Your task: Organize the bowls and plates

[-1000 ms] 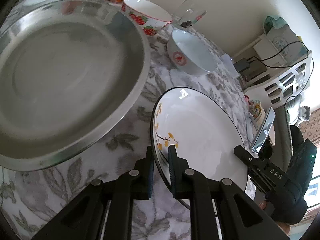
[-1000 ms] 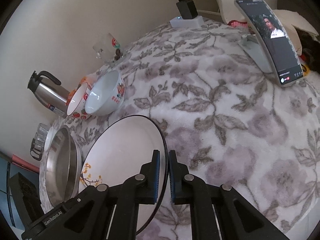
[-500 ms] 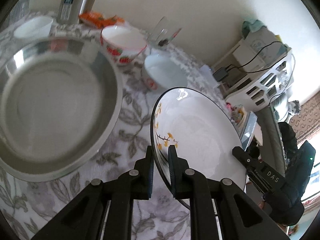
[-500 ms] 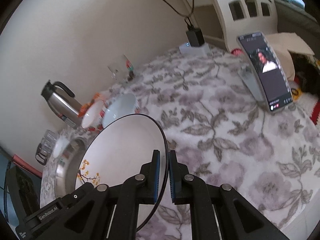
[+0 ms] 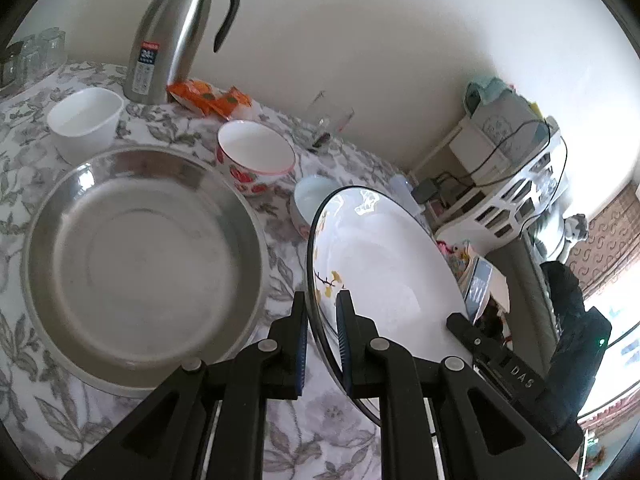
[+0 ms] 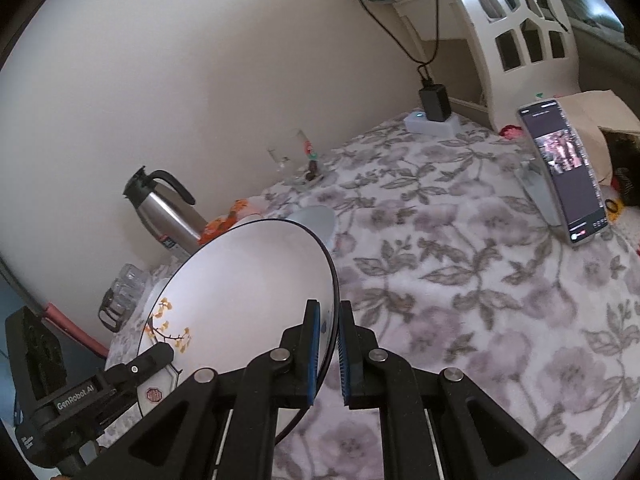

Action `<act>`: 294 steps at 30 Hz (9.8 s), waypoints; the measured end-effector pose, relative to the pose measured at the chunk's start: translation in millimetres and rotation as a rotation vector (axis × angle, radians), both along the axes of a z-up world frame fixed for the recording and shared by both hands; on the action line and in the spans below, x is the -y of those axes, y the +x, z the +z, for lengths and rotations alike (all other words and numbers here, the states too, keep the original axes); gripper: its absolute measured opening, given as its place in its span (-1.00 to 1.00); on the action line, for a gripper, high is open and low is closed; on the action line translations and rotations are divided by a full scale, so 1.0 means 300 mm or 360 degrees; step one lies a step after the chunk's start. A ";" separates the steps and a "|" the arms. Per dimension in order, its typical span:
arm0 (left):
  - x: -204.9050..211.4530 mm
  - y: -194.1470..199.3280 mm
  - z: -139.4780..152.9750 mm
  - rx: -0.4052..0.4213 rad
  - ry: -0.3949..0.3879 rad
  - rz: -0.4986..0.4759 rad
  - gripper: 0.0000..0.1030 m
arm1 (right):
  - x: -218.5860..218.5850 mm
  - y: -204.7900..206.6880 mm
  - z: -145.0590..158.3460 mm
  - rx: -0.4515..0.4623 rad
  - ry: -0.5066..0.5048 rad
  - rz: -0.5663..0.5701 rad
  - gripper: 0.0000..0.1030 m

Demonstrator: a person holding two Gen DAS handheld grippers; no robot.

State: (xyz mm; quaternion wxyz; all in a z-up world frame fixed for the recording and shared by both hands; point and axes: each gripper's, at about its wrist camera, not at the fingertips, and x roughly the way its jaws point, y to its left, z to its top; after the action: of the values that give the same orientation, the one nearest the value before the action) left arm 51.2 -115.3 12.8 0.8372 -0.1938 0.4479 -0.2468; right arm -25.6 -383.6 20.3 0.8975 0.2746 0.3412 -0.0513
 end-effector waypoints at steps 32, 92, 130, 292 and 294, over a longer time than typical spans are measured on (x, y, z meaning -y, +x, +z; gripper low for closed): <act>-0.536 0.113 -0.028 -0.0128 -0.0205 0.0374 -0.73 | -0.483 0.209 -0.042 -0.0065 0.0006 0.0272 -0.78; -0.531 0.305 -0.302 -0.0402 0.0126 0.0487 -0.74 | -0.535 0.398 -0.263 -0.0268 -0.0077 0.0269 -0.79; -0.507 0.241 -0.144 -0.0261 0.0517 0.0544 0.09 | -0.542 0.356 -0.126 -0.0174 -0.0292 0.0329 -0.63; -0.063 0.692 0.017 -0.0167 0.0354 0.0082 -0.83 | -0.343 0.814 0.075 -0.0229 -0.0438 0.0349 -0.88; -0.097 0.626 0.056 -0.0141 0.0331 0.0097 -0.83 | -0.369 0.749 0.115 -0.0194 -0.0432 0.0347 -0.88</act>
State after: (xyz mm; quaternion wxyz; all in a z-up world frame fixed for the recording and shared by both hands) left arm 238.9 -86.3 29.7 0.8392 -0.1303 0.5016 -0.1647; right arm 199.0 -272.9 54.8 0.9042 0.1086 0.4127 -0.0159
